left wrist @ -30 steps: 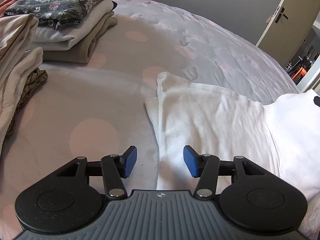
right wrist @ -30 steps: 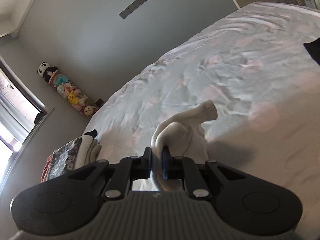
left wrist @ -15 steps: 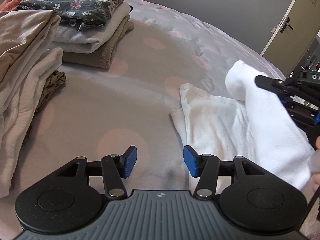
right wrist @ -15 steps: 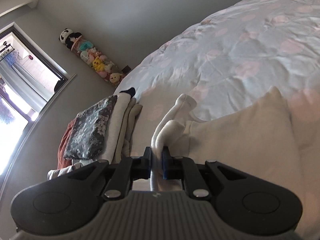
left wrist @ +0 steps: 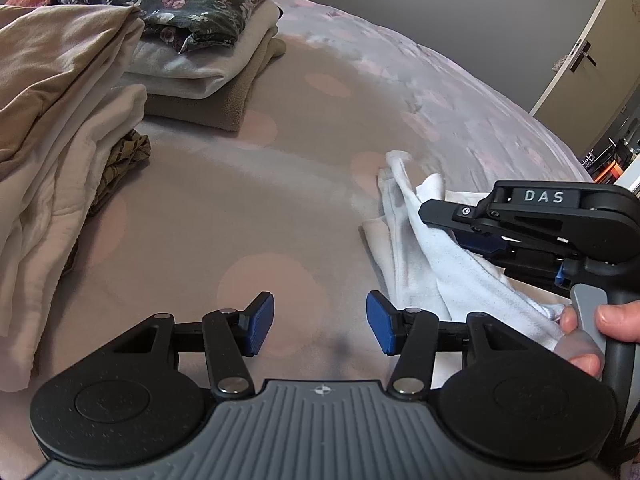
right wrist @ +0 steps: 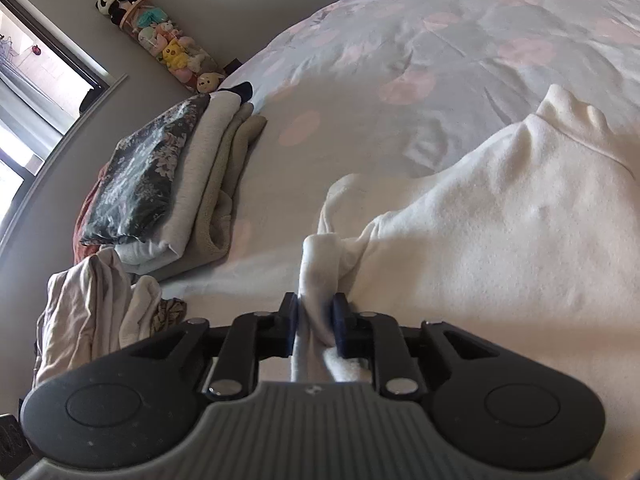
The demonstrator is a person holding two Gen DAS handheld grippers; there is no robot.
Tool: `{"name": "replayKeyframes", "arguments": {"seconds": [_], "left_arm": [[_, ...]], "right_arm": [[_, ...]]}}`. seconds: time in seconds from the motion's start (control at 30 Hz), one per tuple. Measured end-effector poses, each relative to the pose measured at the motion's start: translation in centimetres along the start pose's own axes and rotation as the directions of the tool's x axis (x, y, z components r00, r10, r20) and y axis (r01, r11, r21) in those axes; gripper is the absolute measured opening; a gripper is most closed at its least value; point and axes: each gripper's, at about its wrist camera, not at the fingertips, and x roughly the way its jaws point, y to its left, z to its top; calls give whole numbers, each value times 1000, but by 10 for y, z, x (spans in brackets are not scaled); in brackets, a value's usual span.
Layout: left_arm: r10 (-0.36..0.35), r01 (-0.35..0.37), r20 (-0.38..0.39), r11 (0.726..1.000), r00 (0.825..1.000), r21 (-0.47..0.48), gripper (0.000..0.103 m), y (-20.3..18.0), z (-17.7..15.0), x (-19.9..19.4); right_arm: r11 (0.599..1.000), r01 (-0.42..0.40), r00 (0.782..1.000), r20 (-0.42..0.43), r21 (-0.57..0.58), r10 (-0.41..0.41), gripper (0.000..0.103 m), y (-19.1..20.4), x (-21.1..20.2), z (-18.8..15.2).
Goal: Fold clothes
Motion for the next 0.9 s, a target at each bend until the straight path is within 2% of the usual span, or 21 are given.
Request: {"name": "replayKeyframes", "arguments": {"seconds": [0.07, 0.2, 0.27, 0.5, 0.77, 0.9], "left_arm": [[-2, 2, 5, 1000, 1000, 4, 49, -4, -1, -6], [-20, 20, 15, 1000, 1000, -1, 49, -11, -7, -21], [-25, 25, 19, 1000, 1000, -1, 49, -15, -11, -27], [-47, 48, 3, 998, 999, -28, 50, -16, -26, -41], [-139, 127, -73, 982, 988, -139, 51, -4, -53, -38], [-195, 172, -89, 960, 977, -223, 50, 2, -64, -28]], "right_arm": [[1000, -18, 999, 29, -17, 19, 36, 4, -19, 1], [998, -35, 994, 103, -50, 40, 42, 0, -73, -8], [999, -19, 991, 133, -48, 25, 53, -9, -96, -16], [995, 79, 988, 134, -52, -72, 52, -44, -139, -62], [962, 202, 977, 100, -183, -186, 52, -63, -164, -113], [941, 254, 967, 86, -223, -241, 52, -74, -172, -135]]}}
